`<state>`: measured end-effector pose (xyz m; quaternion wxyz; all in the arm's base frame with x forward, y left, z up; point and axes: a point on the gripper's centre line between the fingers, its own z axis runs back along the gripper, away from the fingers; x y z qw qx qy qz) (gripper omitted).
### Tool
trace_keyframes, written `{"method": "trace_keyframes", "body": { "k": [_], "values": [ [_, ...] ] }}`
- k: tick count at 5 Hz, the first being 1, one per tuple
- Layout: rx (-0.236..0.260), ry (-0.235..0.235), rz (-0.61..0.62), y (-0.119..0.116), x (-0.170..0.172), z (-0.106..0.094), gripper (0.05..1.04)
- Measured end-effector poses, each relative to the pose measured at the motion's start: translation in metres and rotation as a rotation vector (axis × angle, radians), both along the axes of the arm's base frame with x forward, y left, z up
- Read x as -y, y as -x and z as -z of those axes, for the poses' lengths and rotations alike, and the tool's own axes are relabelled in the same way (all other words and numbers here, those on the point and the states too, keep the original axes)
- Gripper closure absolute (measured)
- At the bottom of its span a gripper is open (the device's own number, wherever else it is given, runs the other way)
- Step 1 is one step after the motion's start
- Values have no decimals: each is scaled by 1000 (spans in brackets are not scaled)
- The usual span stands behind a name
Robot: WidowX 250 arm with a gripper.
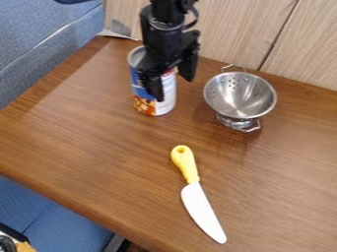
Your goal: Move the blue can on left side of the table
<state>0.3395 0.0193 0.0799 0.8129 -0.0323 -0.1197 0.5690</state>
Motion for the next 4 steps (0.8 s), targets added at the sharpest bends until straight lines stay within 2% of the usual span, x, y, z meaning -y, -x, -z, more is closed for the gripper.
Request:
{"method": "trace_keyframes", "body": {
  "k": [3,4],
  "values": [
    [-12,-22,-162,-3,-64,-3,82],
    [-25,-32,-230,-8,-88,2,82]
  ]
}}
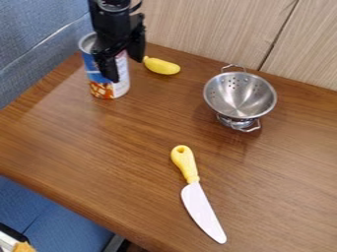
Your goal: Move the blue can on left side of the table
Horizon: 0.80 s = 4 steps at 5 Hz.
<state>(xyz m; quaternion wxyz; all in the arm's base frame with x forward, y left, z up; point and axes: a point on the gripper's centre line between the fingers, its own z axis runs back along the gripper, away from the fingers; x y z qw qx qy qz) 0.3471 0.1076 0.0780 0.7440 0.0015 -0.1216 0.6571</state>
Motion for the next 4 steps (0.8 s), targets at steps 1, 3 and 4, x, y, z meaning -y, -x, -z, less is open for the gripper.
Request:
{"method": "trace_keyframes", "body": {
  "k": [1,3,4],
  "values": [
    [-16,-31,-68,0,-28,1,82],
    [-11,-61,-148,2,-56,-4,82],
    [-12,-51,-146,2,-53,-3,82]
  ]
}}
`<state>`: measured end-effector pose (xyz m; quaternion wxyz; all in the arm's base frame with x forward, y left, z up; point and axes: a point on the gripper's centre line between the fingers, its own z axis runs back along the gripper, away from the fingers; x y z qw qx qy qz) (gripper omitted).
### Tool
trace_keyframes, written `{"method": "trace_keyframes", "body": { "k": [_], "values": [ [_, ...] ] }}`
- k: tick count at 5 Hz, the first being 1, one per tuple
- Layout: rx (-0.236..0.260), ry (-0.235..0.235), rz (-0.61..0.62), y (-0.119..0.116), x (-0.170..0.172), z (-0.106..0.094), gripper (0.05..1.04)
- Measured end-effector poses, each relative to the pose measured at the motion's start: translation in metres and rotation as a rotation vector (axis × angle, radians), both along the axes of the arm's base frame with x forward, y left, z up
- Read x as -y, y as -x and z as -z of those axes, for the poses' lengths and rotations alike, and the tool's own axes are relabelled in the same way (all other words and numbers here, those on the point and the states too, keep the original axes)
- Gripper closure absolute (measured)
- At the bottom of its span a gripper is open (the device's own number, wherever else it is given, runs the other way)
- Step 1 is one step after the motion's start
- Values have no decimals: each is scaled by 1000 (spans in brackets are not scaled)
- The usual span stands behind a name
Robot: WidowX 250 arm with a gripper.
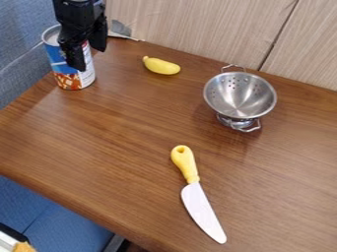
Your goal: Move the blue can on left side of the table
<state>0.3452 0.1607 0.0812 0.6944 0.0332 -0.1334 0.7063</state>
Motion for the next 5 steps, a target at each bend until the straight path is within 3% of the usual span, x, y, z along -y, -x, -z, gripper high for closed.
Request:
{"method": "trace_keyframes", "body": {
  "k": [1,3,4,5],
  "values": [
    [-24,42,34,4,20,11,82],
    [10,91,161,8,63,-11,82],
    [29,130,231,13,60,-44,82],
    [15,118,297,18,54,-68,82]
  ]
}}
